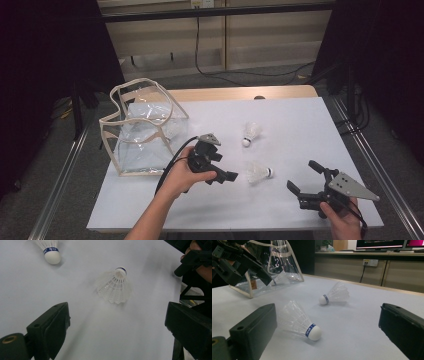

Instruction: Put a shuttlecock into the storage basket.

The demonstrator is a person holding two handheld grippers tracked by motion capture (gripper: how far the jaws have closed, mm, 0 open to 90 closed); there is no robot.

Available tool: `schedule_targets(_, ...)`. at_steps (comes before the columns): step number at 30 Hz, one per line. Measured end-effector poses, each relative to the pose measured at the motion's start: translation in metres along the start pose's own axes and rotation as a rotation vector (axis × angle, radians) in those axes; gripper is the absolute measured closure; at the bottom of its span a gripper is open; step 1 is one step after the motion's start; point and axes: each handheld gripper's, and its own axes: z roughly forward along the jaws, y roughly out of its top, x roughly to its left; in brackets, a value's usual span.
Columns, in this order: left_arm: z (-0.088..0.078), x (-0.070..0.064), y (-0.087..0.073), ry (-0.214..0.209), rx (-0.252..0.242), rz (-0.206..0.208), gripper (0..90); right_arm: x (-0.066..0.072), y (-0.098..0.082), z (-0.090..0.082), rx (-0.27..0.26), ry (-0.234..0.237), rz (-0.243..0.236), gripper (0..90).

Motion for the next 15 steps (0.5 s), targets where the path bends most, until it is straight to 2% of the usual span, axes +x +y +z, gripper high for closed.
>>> schedule_targets(3, 0.003, -0.001, 0.000, -0.008, 0.004, 0.001, 6.2, 0.000, 0.000, 0.000, -0.001, -0.001, -0.001, 1.5)
schedule_targets(4, 0.003, -0.002, 0.000, 0.007, 0.015, 0.004, 6.2, 0.000, 0.000, 0.000, -0.001, 0.000, -0.001, 1.5)
schedule_targets(6, 0.005, -0.002, -0.001, -0.017, 0.006, 0.007, 6.1, 0.000, 0.000, 0.000, -0.001, 0.001, -0.002, 1.5)
schedule_targets(8, 0.007, -0.003, -0.001, -0.024, -0.001, 0.005, 6.1, 0.000, 0.000, 0.000, -0.001, 0.001, -0.001, 1.5)
schedule_targets(9, 0.007, -0.003, -0.001, -0.026, -0.001, 0.012, 6.1, 0.000, 0.000, 0.000, -0.001, 0.001, -0.001, 1.5)
schedule_targets(10, 0.008, -0.004, -0.001, -0.005, 0.010, 0.019, 6.1, 0.000, 0.000, 0.000, -0.001, 0.001, -0.001, 1.4)
schedule_targets(11, 0.009, -0.003, -0.001, -0.027, -0.004, 0.020, 6.1, 0.000, 0.000, 0.000, -0.001, 0.001, -0.002, 1.5)
schedule_targets(15, 0.012, -0.002, -0.002, -0.023, -0.008, 0.016, 6.1, 0.000, 0.000, 0.000, 0.000, 0.000, -0.001, 1.5)
